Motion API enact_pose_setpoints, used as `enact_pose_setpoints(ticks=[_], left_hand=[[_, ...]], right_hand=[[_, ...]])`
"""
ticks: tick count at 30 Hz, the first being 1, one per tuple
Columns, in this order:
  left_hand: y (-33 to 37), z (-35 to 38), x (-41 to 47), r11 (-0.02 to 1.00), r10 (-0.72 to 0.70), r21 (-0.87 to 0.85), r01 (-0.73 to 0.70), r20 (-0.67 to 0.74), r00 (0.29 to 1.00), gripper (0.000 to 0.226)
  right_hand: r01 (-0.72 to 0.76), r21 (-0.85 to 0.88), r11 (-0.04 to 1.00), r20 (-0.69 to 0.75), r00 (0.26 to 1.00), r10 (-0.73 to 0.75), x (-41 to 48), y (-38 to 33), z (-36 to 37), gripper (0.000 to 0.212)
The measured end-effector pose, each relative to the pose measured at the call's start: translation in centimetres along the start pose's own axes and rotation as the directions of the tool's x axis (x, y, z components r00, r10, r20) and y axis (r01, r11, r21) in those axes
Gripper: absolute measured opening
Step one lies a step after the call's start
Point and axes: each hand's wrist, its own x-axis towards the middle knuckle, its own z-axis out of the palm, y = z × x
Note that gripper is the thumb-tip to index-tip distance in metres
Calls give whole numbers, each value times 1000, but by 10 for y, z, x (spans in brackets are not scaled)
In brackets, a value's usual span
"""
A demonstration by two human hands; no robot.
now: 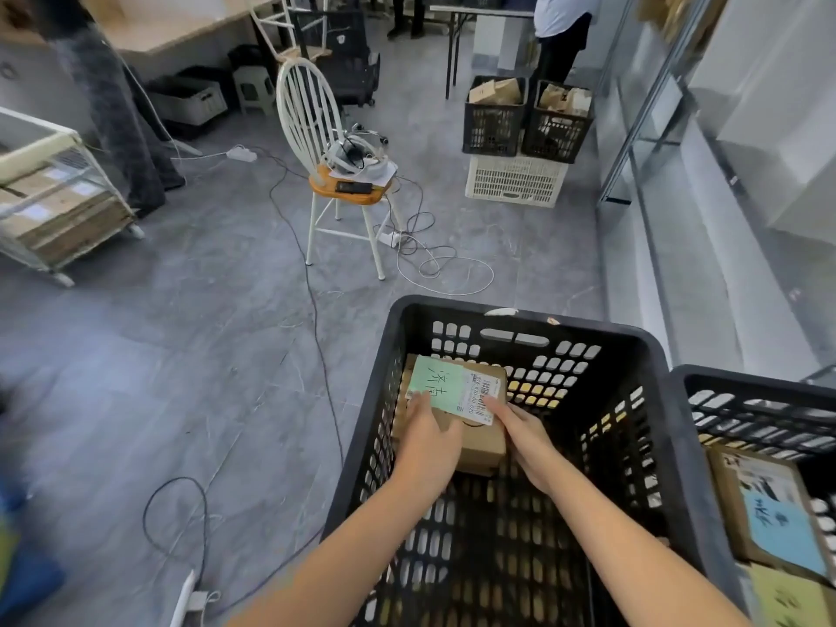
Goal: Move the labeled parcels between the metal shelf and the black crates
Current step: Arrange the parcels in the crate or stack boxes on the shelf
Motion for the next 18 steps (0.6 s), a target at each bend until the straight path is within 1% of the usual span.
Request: enact_pose_setpoints(ticks=[2, 5, 7, 9, 12, 14, 16, 18], left_hand=[[4, -5, -1, 999, 6, 34, -6, -10, 1000, 69], [16, -13, -3, 995, 76, 73, -75, -10, 997, 66], [29, -17, -3, 981, 162, 108, -163, 15, 987, 65], [45, -19, -2, 949, 277, 138, -284, 64, 959, 65], [69, -12, -1, 857, 443, 205, -472, 171, 880, 68], [84, -5, -2, 775, 538, 235, -586, 240, 808, 69], [98, 4, -7, 701, 610, 232, -674, 295, 735, 69], [112, 13, -18, 655, 655, 194, -731, 337, 676, 70]], right_hand=[[21, -110, 994, -57, 998, -27, -5, -12, -1, 84], [91, -334, 938, -168, 974, -154, -18, -34, -8, 78], [179, -446, 877, -159, 948, -275, -35, -51, -16, 76], [262, -527, 808, -126, 917, -379, -54, -67, -24, 73], [341, -633, 695, -90, 859, -503, -84, -85, -37, 66], [362, -682, 635, -97, 817, -569, -105, -93, -48, 57], [349, -712, 609, -135, 783, -607, -128, -98, -61, 53], [326, -717, 615, -185, 762, -620, -154, -100, -74, 54]])
